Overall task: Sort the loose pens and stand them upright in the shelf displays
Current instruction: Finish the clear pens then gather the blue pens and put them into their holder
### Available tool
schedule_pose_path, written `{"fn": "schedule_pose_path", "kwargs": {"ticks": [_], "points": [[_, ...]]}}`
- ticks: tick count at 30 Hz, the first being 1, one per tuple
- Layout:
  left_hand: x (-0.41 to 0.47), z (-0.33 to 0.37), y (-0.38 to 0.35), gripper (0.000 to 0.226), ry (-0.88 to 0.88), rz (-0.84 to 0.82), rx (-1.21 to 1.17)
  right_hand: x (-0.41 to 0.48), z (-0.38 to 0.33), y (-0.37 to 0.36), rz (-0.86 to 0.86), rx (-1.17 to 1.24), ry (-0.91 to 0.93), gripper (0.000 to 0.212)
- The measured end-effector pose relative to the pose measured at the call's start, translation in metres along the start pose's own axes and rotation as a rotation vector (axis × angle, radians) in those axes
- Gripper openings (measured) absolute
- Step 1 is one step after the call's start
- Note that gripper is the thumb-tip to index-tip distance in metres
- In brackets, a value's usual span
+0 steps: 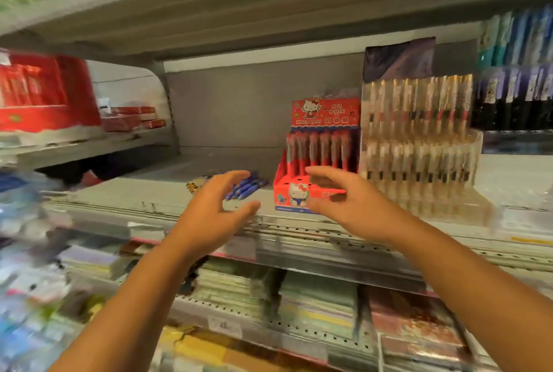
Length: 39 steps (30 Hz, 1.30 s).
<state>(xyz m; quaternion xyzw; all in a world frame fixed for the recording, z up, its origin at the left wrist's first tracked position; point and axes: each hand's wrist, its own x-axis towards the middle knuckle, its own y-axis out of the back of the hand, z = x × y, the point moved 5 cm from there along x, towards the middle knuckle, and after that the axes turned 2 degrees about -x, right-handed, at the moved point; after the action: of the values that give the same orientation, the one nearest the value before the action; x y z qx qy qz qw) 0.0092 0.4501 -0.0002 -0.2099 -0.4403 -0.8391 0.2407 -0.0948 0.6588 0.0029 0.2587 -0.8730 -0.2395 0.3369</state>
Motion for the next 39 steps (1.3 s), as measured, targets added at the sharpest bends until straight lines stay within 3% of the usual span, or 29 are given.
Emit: {"fn": "schedule_pose_path", "kwargs": {"ticks": [7,18,22,25,28,32,35,39], "points": [[0.019,-0.084,0.061,0.044,0.122,-0.022,-0.034,0.079,-0.025,-0.088,-0.038,-0.034,0.012,0.057],[0.095,-0.184,0.092,0.042,0.246,-0.212,0.002,0.194,-0.027,-0.164,-0.034,-0.169,-0.154,0.043],[0.132,-0.203,0.081,0.044,0.242,-0.260,0.003,0.233,-0.028,-0.173,-0.128,-0.283,-0.157,0.037],[0.158,-0.213,0.064,0.027,0.260,-0.312,0.029,0.258,-0.031,-0.182,-0.268,-0.422,-0.144,0.027],[0.179,-0.224,0.041,0.029,0.300,-0.448,0.117,0.278,-0.031,-0.197,-0.446,-0.597,-0.119,0.022],[0.196,-0.236,0.023,0.049,0.373,-0.636,0.275,0.296,-0.022,-0.216,-0.651,-0.748,-0.157,0.023],[0.206,-0.239,0.006,0.033,0.354,-0.831,0.303,0.301,-0.013,-0.222,-0.653,-0.759,-0.186,0.022],[0.213,-0.246,-0.005,0.037,0.352,-0.965,0.265,0.299,-0.006,-0.220,-0.595,-0.731,-0.242,0.018]]}}
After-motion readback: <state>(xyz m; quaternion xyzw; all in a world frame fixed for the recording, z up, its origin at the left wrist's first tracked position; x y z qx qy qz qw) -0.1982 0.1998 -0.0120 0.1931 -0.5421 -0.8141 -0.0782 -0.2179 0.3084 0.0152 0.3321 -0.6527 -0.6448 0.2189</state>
